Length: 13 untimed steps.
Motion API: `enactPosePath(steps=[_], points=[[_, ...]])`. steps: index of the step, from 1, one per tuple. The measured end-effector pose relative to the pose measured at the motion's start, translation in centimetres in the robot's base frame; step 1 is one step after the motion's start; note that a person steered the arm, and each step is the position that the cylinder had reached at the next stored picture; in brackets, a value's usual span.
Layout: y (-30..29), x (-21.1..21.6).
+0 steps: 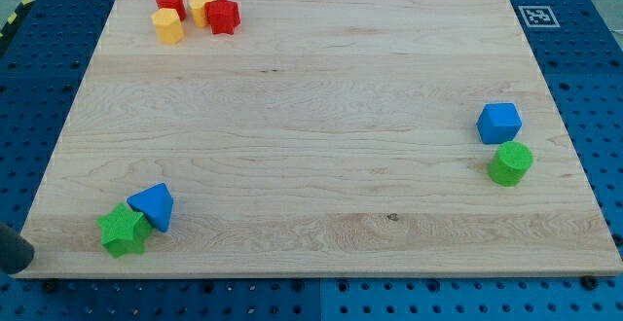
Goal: Move the green star to the bottom right side of the board
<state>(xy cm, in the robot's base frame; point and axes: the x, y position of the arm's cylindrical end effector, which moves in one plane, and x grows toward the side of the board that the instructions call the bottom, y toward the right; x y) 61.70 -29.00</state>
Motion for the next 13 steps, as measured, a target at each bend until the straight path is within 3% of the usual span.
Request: enactPosePath(steps=[8,10,13], points=[[12.1,-2.2],[19.4,-2.3],[27.2,-7.8]])
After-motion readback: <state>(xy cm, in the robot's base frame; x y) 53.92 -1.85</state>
